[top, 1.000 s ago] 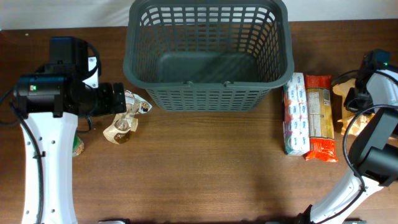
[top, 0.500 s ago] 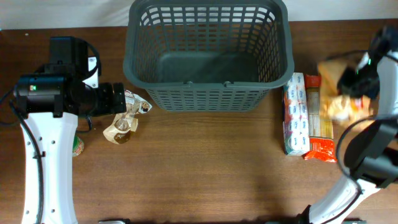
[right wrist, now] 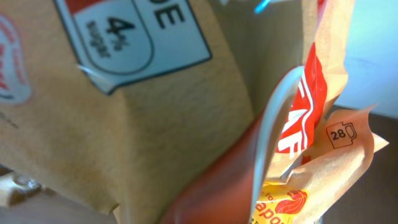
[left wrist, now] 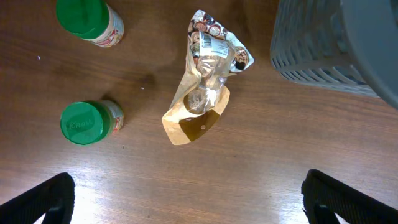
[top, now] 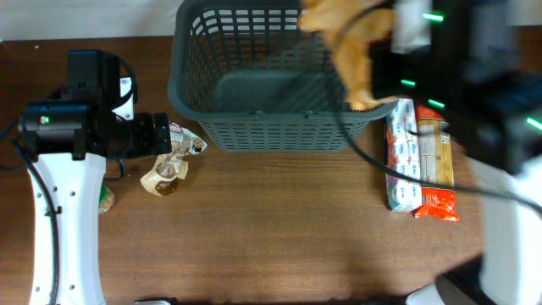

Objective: Pack container
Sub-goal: 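Grasp the orange snack bag with the right gripper and lift it into the basket, then open the right gripper in the basket and withdraw it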

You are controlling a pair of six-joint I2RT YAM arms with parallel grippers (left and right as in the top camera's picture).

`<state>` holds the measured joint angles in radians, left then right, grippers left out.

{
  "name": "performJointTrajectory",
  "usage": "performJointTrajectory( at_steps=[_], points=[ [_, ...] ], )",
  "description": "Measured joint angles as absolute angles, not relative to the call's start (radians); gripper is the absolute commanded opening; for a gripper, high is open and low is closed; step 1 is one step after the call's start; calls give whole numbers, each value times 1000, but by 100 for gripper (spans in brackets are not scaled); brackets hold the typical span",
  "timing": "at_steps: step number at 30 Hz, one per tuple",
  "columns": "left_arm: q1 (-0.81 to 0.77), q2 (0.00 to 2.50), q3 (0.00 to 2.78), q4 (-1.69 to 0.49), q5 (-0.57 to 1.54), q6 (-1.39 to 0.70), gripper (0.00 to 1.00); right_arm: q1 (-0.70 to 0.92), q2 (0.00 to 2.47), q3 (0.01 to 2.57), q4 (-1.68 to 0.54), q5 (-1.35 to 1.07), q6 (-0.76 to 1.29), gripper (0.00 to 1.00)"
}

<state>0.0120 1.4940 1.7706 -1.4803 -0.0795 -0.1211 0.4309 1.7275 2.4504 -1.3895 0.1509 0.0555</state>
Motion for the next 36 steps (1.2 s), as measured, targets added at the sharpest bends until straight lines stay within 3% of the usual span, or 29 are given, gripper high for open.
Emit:
performJointTrajectory(
  at_steps=[11, 29, 33, 34, 36],
  points=[
    [12, 1494, 1771, -1480, -80, -121, 99, 465, 2091, 2412, -1195, 200, -65, 4],
    [12, 1494, 1771, -1480, -80, -121, 99, 416, 2347, 2419, -1399, 89, -78, 5],
    [12, 1494, 1771, -1480, -80, -121, 99, 416, 2371, 2417, -1383, 88, -75, 76],
    [12, 1494, 1771, -1480, -80, -121, 99, 416, 2368, 2418, -1384, 96, -76, 83],
    [12, 1494, 1771, -1480, -80, -121, 99, 415, 2357, 2424, -1385, 117, -78, 84]
  ],
)
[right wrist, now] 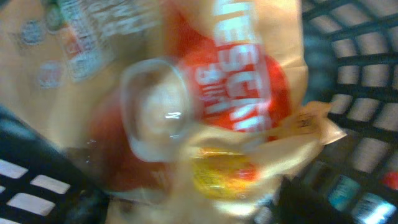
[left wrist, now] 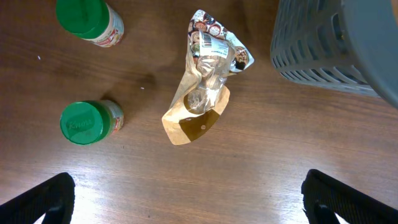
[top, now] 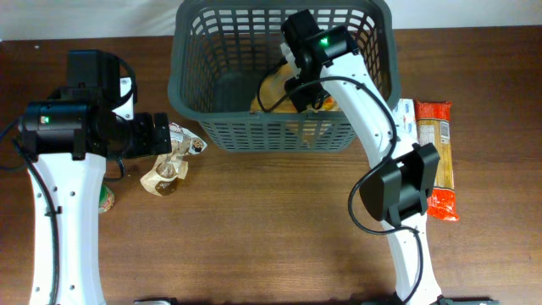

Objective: Pack container
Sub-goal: 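Open the right gripper in the basket and withdraw it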

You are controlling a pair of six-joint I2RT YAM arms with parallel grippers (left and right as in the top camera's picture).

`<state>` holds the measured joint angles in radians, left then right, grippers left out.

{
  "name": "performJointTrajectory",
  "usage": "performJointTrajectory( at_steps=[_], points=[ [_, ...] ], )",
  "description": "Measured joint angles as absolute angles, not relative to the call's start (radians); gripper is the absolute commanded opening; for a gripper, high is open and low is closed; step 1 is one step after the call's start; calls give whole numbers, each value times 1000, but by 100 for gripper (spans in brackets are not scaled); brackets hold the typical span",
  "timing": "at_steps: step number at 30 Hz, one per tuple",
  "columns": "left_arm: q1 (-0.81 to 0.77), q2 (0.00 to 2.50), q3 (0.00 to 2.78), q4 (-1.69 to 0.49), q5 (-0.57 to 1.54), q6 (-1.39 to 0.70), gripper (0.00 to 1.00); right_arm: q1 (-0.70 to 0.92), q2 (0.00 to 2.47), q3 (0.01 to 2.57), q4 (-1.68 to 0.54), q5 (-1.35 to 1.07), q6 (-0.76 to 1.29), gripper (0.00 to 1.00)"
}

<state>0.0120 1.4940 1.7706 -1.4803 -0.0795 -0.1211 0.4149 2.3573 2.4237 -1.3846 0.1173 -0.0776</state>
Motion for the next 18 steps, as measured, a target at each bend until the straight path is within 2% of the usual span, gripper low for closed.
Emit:
performJointTrajectory(
  at_steps=[7, 12, 13, 14, 16, 18],
  points=[
    [12, 1494, 1771, -1480, -80, -121, 99, 414, 2244, 2530, -1436, 238, -79, 82],
    [12, 1494, 1771, -1480, -80, -121, 99, 366, 2042, 2650, -1421, 304, -78, 79],
    [12, 1494, 1771, -1480, -80, -121, 99, 332, 1993, 2668, -1420, 313, -79, 79],
    [12, 1494, 1771, -1480, -80, -121, 99, 292, 1954, 2680, -1419, 320, -79, 86],
    [12, 1494, 1771, -1480, -80, -121, 99, 155, 1887, 2702, -1420, 333, -73, 92],
    [12, 1494, 1771, -1480, -80, -121, 99, 33, 1869, 2703, -1426, 321, -49, 92]
  ],
)
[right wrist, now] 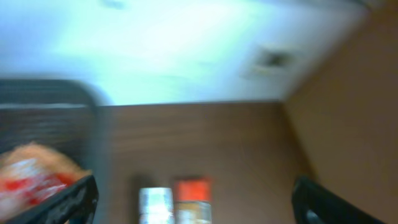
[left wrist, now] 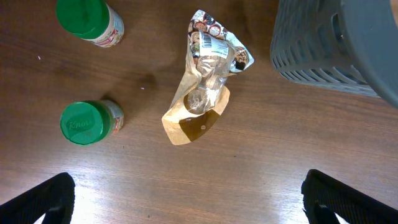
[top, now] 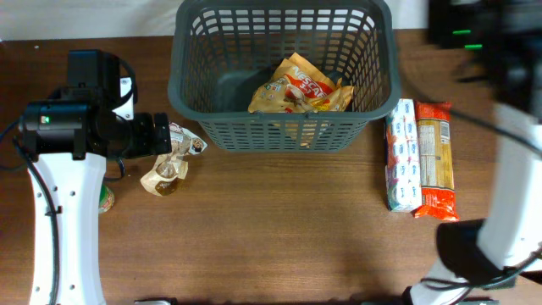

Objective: Pack container
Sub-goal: 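Open the right gripper in the basket and withdraw it, then grasp the red sausage-like package with the right gripper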

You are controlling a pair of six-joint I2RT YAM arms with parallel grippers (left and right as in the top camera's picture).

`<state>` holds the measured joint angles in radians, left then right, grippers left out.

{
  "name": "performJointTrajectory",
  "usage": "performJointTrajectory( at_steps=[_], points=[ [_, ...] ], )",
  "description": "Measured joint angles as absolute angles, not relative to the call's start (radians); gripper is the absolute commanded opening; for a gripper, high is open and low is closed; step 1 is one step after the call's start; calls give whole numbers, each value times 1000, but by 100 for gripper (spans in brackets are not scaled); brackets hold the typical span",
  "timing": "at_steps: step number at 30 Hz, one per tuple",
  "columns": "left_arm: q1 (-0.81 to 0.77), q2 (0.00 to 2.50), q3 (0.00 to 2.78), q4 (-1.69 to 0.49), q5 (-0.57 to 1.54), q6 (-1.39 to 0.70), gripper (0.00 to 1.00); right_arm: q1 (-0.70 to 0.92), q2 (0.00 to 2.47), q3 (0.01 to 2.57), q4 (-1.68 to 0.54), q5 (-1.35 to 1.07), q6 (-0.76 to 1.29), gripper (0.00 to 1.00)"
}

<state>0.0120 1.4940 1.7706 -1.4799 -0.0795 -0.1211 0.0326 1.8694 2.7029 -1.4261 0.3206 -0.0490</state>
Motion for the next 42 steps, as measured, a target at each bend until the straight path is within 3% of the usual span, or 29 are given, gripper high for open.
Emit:
performJointTrajectory(
  at_steps=[4, 10, 21, 31, 34, 36, 39, 40, 42],
  points=[
    [12, 1494, 1771, -1480, -80, -121, 99, -209, 1916, 2634, -1456, 202, -5, 80],
    [12, 1494, 1771, -1480, -80, -121, 99, -384, 2051, 2353, -1436, -7, 25, 80],
    [12, 1494, 1771, -1480, -80, -121, 99, -336, 2092, 1757, -1116, -109, 21, 86],
    [12, 1494, 1771, -1480, -80, -121, 99, -326, 2071, 1492, -886, -111, 20, 87],
    [12, 1494, 1771, -1480, -80, -121, 99, -327, 2059, 1465, -858, -109, 17, 80],
    [12, 1494, 1771, -1480, -80, -121, 99, -327, 2054, 1453, -847, -102, 18, 68],
    [12, 1494, 1771, -1480, -80, -121, 99, -331, 2053, 1445, -839, -90, 14, 66],
    [12, 1494, 1771, -1480, -80, -121, 99, -332, 2053, 1445, -839, -88, 14, 58],
    [12, 1494, 1771, -1480, -80, -121, 99, -332, 2053, 1443, -836, -68, 24, 27]
  ],
)
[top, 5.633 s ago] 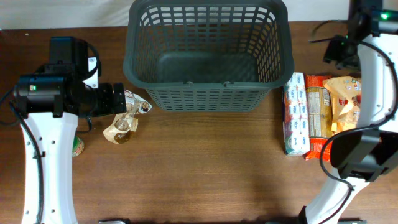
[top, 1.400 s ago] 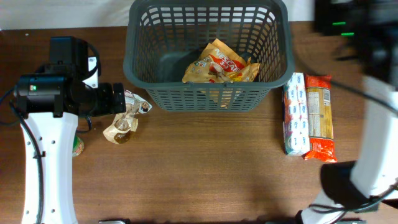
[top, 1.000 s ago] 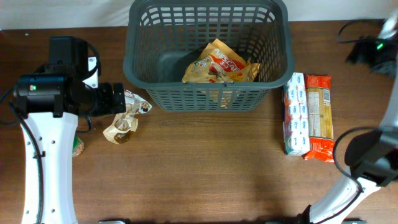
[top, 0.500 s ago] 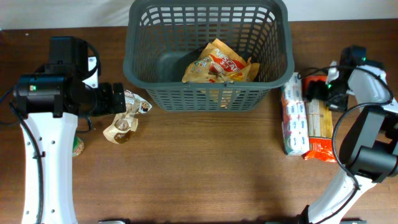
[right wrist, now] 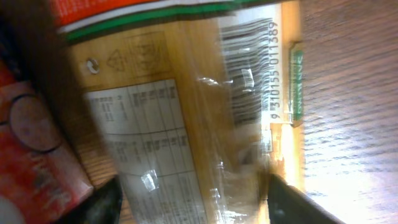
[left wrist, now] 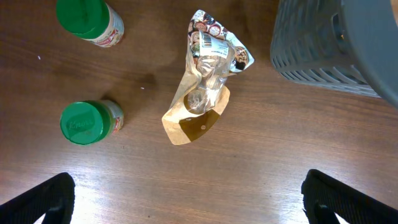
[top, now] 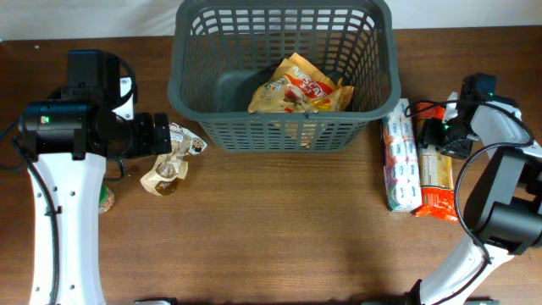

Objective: Pack container
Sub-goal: 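Grasp the red sausage-like package with the right gripper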

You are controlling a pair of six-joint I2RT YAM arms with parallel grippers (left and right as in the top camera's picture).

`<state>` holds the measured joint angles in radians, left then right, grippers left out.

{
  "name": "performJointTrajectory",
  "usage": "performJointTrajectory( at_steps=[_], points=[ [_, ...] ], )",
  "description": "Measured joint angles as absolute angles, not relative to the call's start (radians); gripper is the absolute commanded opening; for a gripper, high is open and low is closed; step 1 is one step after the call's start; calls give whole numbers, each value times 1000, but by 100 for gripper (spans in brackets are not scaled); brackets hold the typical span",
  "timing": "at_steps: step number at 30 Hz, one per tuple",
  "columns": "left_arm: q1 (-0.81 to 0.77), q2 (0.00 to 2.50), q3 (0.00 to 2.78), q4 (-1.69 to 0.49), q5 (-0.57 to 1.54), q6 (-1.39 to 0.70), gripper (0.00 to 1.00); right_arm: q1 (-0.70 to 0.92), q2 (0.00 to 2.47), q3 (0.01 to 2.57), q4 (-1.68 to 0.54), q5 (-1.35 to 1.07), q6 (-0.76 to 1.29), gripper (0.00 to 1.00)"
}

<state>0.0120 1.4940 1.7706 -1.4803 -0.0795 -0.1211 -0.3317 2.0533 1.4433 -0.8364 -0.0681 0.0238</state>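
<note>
The grey basket (top: pixel 284 127) stands at the back middle with an orange snack bag (top: pixel 296 85) lying in it. To its right lie a white-and-blue packet (top: pixel 401 161) and an orange-and-red pasta packet (top: pixel 439 178) (right wrist: pixel 186 112). My right gripper (right wrist: pixel 189 199) is low over the pasta packet, open, with one dark finger (right wrist: pixel 99 202) on each side of it. My left gripper (left wrist: pixel 186 190) hangs open above bare wood, just short of a brown-and-clear pouch (left wrist: pixel 205 81) (top: pixel 174 157).
Two green-lidded jars (left wrist: pixel 87 121) (left wrist: pixel 90 22) stand left of the pouch. The basket's wall (left wrist: pixel 336 43) is close on the pouch's right. The right arm (top: pixel 500 127) reaches in from the table's right edge.
My right gripper was high up and far from the table, with nothing in it. Now it is down on the pasta packet right of the basket. The left arm has not moved.
My right gripper held the orange snack bag above the basket. Then it was down inside the basket with the bag. After that the bag lay in the basket and the gripper was away. Now it straddles the pasta packet.
</note>
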Motion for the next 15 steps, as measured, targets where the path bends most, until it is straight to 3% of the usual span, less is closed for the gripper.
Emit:
performJointTrajectory(
  at_steps=[1, 9, 15],
  points=[
    [12, 1494, 1771, -1480, -80, -121, 99, -332, 2053, 1443, -836, -59, 27, 4],
    [12, 1494, 1771, -1480, -80, -121, 99, -332, 2026, 1452, -868, -25, 77, 4],
    [12, 1494, 1771, -1480, -80, -121, 99, -331, 2033, 1608, -1111, -27, 102, 4]
  ],
)
